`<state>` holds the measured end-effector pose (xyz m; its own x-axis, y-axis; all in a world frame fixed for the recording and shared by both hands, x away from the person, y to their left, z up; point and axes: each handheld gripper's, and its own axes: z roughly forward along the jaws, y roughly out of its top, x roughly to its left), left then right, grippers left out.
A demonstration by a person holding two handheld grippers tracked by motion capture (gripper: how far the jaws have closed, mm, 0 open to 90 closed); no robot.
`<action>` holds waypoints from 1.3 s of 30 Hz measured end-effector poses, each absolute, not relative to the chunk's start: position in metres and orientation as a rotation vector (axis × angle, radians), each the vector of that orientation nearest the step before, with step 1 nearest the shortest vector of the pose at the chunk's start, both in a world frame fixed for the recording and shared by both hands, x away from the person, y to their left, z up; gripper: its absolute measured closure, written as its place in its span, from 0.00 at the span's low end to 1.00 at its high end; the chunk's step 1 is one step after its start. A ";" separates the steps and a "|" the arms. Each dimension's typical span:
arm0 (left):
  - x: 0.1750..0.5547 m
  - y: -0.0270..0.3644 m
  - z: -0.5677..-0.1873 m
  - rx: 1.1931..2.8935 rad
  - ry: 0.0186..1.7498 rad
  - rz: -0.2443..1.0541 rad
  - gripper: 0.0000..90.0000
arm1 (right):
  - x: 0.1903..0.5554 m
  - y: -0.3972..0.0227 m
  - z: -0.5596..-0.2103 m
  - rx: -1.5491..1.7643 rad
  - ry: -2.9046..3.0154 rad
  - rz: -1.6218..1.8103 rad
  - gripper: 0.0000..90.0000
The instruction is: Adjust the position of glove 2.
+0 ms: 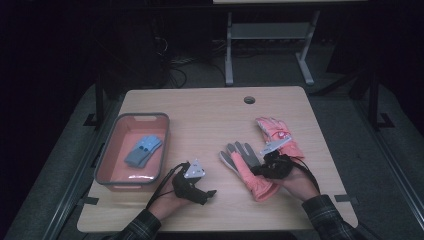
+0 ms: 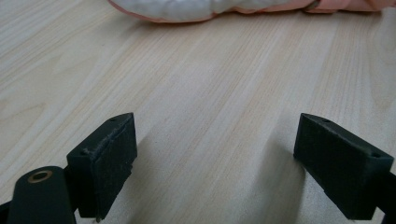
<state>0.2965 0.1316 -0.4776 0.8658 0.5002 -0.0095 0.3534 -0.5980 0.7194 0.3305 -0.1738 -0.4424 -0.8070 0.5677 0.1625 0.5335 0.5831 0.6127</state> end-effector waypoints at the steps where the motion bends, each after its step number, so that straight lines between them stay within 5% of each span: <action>1: 0.297 0.132 -0.477 2.273 0.605 0.256 0.14 | 0.329 -0.174 -0.443 0.945 2.752 1.043 1.00; 10: 0.297 0.132 -0.478 2.269 0.613 0.252 0.14 | 0.317 -0.177 -0.442 0.905 2.773 1.047 1.00; 19: 0.297 0.132 -0.478 2.269 0.613 0.253 0.14 | 0.319 -0.181 -0.428 0.932 2.735 1.104 0.70; 33: 0.297 0.131 -0.478 2.270 0.613 0.254 0.14 | 0.347 -0.197 -0.400 1.087 2.529 1.063 0.53; 39: 0.297 0.131 -0.477 2.273 0.611 0.255 0.14 | 0.369 -0.213 -0.391 1.167 2.451 1.028 0.53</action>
<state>0.2971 0.1314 -0.4775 0.8658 0.5005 -0.0029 0.3496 -0.6006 0.7190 0.3688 -0.2127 -0.3906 -0.6531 0.7529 0.0808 0.5852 0.4341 0.6849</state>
